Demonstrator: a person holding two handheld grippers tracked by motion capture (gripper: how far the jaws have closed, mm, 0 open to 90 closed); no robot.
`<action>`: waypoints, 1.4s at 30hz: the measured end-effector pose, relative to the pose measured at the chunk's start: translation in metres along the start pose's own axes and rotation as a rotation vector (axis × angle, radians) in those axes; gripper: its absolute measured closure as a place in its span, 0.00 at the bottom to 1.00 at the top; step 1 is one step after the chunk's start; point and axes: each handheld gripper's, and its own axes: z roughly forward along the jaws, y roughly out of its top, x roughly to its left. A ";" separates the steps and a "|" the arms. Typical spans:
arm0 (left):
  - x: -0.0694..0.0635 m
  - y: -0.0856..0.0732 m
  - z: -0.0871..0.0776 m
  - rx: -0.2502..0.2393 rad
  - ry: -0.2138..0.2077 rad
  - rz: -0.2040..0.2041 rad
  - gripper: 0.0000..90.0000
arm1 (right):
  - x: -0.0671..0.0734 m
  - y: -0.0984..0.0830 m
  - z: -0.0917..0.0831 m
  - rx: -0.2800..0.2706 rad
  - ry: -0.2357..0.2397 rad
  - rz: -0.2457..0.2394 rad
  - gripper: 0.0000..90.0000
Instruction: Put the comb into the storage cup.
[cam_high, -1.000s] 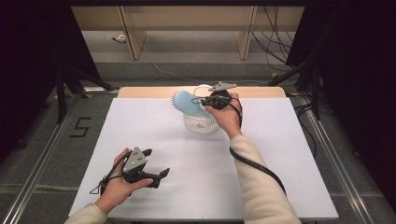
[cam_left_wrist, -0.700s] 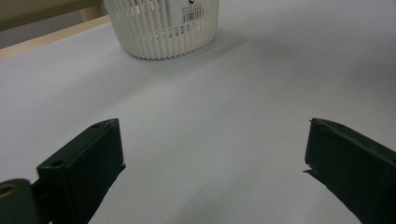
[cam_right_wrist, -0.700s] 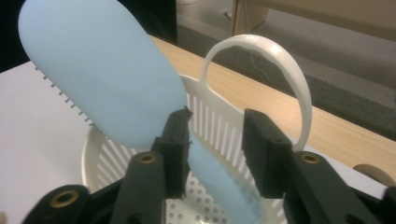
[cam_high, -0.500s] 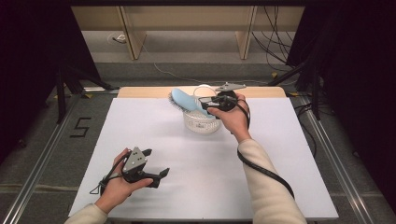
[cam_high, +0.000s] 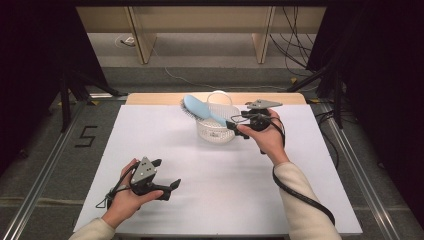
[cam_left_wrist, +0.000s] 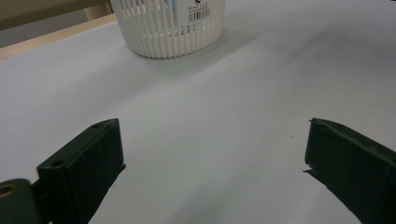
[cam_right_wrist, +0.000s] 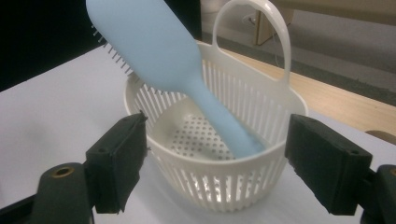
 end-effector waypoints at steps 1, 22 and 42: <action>0.000 0.000 0.000 0.000 0.001 0.001 0.04 | 0.000 -0.002 -0.002 0.000 -0.001 -0.003 0.24; 0.000 -0.001 -0.001 -0.001 0.013 -0.002 0.04 | 0.010 -0.044 -0.053 -0.057 -0.004 -0.019 0.23; 0.001 -0.001 -0.002 -0.004 0.019 -0.001 0.04 | 0.019 -0.074 -0.080 -0.047 0.002 -0.047 0.23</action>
